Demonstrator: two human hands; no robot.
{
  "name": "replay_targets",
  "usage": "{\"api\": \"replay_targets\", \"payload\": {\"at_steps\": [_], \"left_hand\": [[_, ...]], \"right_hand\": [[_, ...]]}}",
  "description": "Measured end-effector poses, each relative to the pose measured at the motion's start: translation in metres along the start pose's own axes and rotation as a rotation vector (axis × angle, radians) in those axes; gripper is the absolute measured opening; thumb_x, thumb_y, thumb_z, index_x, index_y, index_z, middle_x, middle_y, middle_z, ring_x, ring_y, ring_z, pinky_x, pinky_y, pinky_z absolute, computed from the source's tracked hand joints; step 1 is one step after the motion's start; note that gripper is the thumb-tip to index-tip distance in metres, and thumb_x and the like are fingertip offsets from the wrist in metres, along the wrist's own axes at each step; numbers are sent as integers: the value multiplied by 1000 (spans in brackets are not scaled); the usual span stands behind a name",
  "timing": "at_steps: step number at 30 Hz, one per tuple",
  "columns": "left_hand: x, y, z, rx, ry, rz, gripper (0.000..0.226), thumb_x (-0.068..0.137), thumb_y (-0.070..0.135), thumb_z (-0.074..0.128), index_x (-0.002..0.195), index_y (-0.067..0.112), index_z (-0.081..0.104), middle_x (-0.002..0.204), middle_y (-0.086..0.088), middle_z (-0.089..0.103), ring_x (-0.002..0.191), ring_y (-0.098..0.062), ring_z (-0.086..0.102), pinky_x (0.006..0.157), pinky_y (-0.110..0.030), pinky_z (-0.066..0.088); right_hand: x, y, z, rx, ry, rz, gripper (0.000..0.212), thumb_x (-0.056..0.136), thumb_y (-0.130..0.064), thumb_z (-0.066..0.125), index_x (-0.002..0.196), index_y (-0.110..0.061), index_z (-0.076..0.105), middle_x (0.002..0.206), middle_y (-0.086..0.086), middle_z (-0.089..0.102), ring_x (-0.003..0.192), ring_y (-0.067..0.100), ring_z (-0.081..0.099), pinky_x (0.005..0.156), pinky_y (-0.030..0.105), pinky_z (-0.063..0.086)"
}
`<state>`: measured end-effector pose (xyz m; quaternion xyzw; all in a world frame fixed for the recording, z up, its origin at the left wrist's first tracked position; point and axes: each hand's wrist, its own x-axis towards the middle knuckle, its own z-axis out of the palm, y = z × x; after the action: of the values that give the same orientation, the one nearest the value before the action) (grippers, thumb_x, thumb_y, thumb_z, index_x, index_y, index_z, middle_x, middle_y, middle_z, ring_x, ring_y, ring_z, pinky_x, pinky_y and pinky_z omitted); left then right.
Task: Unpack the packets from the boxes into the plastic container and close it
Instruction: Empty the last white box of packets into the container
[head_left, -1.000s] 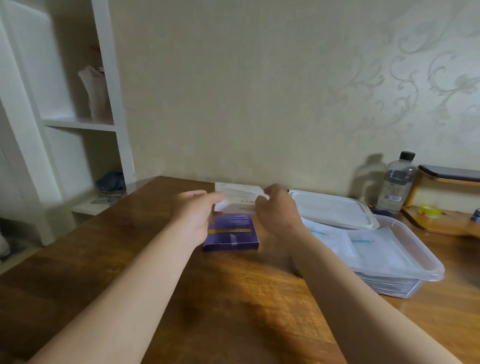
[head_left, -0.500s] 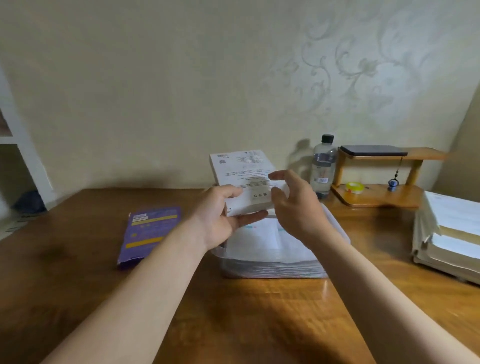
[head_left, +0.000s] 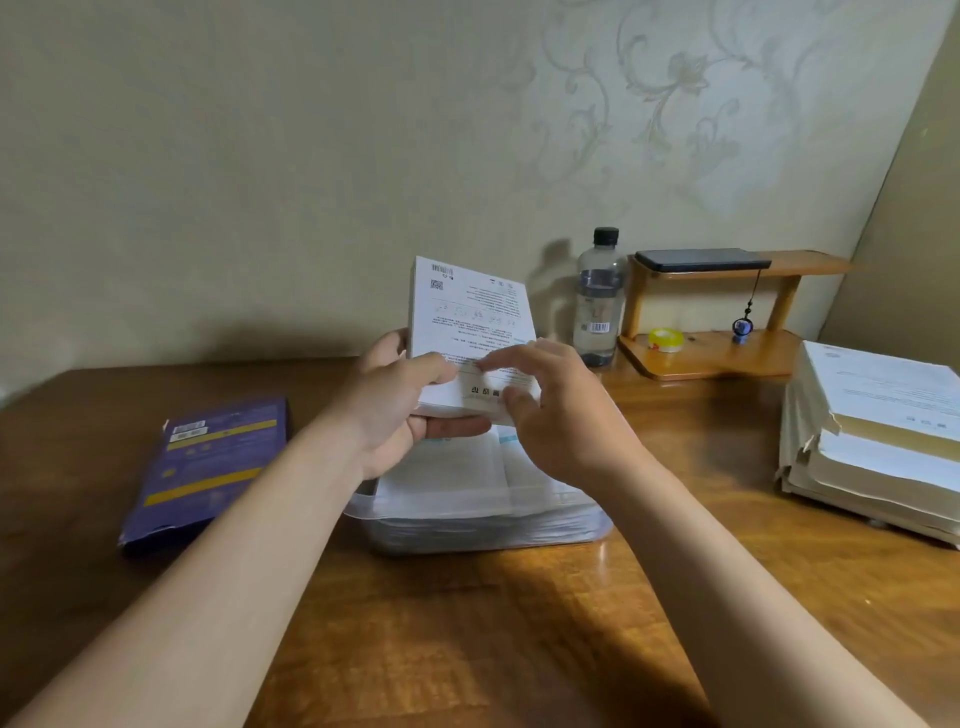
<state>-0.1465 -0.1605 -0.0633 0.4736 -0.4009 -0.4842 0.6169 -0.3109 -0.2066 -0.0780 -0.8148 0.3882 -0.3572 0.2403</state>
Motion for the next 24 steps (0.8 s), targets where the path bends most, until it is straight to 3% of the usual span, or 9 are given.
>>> {"api": "replay_targets", "payload": {"at_steps": [7, 12, 15, 17, 19, 24], "left_hand": [[-2, -5, -1, 16, -12, 3, 43, 97, -7, 50, 137, 10, 50, 122, -12, 71, 86, -38, 76, 61, -43, 61], [-2, -5, -1, 26, -18, 4, 42, 97, -6, 51, 136, 10, 50, 120, -12, 72, 86, -36, 76, 60, -43, 61], [-2, -6, -2, 38, -23, 3, 42, 96, -6, 52, 136, 10, 50, 122, -11, 71, 86, -36, 76, 62, -43, 61], [-2, -6, -2, 31, -23, 4, 43, 96, -6, 52, 136, 11, 50, 124, -11, 70, 87, -36, 76, 62, -44, 61], [-2, -6, -2, 31, -23, 4, 44, 96, -6, 52, 136, 11, 50, 125, -11, 69, 88, -37, 76, 63, -45, 61], [-3, -7, -2, 36, -19, 6, 45, 95, -6, 53, 137, 11, 50, 126, -10, 69, 88, -36, 76, 64, -46, 61]], "right_hand": [[-8, -5, -1, -31, -8, -25, 21, 99, -15, 55, 104, -34, 62, 133, -10, 48, 108, 16, 56, 86, 22, 43], [-9, -3, -2, -33, -12, -6, 16, 98, -17, 57, 97, -32, 62, 127, -13, 48, 104, 15, 53, 67, 3, 35], [-10, -3, -1, -22, -12, -16, 17, 98, -18, 57, 100, -35, 62, 126, -13, 47, 111, 18, 54, 79, 12, 40], [-11, -4, 0, -16, -21, -13, 24, 99, -19, 56, 111, -39, 61, 135, -9, 47, 111, 20, 56, 86, 23, 43], [-13, -6, 0, -22, -31, -9, 29, 100, -20, 55, 120, -40, 59, 142, -7, 45, 113, 20, 56, 90, 25, 46], [-14, -6, -1, -25, -37, -3, 24, 100, -20, 56, 114, -39, 61, 141, -8, 45, 112, 20, 56, 70, 4, 38]]}}
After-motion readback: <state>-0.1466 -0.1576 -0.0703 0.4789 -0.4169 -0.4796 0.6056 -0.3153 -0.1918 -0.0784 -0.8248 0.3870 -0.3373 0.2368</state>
